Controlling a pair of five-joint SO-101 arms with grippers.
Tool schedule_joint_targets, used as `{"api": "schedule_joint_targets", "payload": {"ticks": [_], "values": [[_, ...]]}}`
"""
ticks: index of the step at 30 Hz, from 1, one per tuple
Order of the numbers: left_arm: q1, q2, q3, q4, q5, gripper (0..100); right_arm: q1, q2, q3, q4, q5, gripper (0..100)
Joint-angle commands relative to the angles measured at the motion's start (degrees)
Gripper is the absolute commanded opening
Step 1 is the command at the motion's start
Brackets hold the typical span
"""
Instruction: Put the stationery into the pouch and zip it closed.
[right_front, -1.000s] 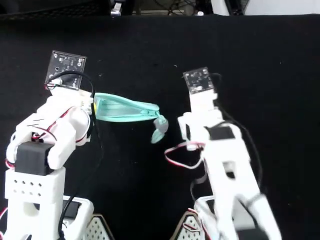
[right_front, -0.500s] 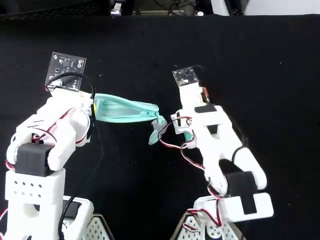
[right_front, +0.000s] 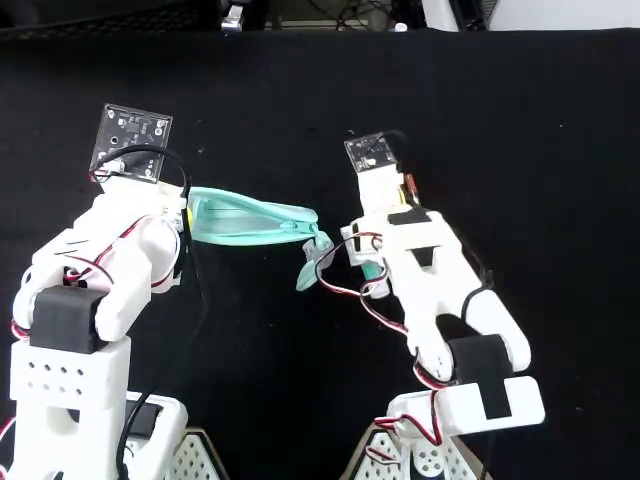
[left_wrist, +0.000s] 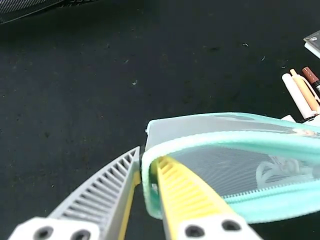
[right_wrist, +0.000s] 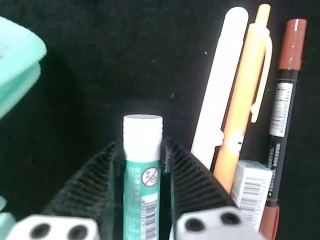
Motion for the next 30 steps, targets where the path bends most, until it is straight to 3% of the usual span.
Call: {"api": "schedule_joint_targets", "payload": {"ticks": [1, 7, 12, 17, 22, 30], "values": [[-0.13, -0.09, -0.13, -1.14, 0.53, 3, 1.41, -4.0, -1.36, 5.19, -0.53, 1.1], [-0.13, -0.09, -0.13, -1.23, 0.53, 3, 0.97, -18.33, 2.68, 16.53, 0.18, 1.1], [-0.13, -0.09, -0.13, -1.23, 0.53, 3, 0.97, -27.82, 6.64, 25.67, 5.98, 1.1], [-0.13, -0.09, -0.13, -1.23, 0.53, 3, 0.0, -30.64, 13.05, 25.67, 6.07, 4.0], [-0.13, -0.09, -0.04, -1.23, 0.53, 3, -3.43, -30.64, 16.31, 25.76, 6.07, 18.1], [-0.13, -0.09, -0.04, -1.23, 0.53, 3, -6.77, -30.64, 16.04, 25.76, 6.07, 19.1]]}}
